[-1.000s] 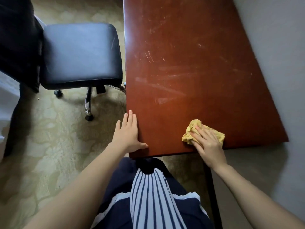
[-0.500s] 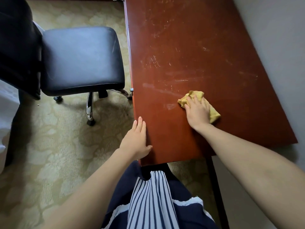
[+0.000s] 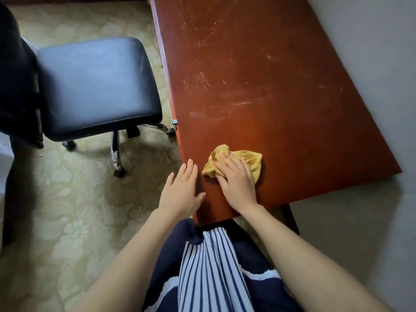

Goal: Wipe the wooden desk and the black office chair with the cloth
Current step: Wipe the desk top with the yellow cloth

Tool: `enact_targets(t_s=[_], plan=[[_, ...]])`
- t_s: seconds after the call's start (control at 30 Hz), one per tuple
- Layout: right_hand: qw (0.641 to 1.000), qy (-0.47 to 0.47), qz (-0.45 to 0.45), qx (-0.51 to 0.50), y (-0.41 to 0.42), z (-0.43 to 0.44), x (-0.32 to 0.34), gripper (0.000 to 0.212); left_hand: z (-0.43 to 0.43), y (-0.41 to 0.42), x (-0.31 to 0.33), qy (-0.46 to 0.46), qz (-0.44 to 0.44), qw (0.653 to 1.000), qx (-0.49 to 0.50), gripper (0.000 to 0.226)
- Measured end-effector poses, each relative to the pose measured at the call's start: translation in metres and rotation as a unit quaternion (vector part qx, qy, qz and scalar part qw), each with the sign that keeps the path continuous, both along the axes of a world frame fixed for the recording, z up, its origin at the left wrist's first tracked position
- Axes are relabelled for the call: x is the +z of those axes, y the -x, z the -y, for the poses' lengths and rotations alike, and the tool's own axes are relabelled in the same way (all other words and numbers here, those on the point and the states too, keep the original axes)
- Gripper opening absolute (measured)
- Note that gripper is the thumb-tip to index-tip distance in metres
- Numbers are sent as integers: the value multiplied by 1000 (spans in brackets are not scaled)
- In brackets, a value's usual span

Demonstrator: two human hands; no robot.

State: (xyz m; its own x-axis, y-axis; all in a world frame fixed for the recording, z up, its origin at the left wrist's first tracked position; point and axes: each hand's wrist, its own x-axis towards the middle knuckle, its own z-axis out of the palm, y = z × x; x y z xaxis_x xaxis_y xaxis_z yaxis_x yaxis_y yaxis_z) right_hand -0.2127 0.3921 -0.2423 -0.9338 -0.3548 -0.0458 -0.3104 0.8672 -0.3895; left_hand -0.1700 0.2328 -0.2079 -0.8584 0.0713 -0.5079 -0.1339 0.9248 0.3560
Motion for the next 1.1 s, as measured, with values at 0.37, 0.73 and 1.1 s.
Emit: enact_targets(t_s=[0.37, 0.73, 1.1], plan=[[993, 8, -60, -100, -21, -120, -9, 37, -56, 49, 20, -80, -50, 990, 101, 67], [960, 0, -74, -271, 70, -283, -11, 36, -152, 101, 2, 57, -20, 998, 1, 105], [854, -1, -109, -508, 137, -339, -18, 33, -185, 120, -13, 156, 13, 987, -38, 125]])
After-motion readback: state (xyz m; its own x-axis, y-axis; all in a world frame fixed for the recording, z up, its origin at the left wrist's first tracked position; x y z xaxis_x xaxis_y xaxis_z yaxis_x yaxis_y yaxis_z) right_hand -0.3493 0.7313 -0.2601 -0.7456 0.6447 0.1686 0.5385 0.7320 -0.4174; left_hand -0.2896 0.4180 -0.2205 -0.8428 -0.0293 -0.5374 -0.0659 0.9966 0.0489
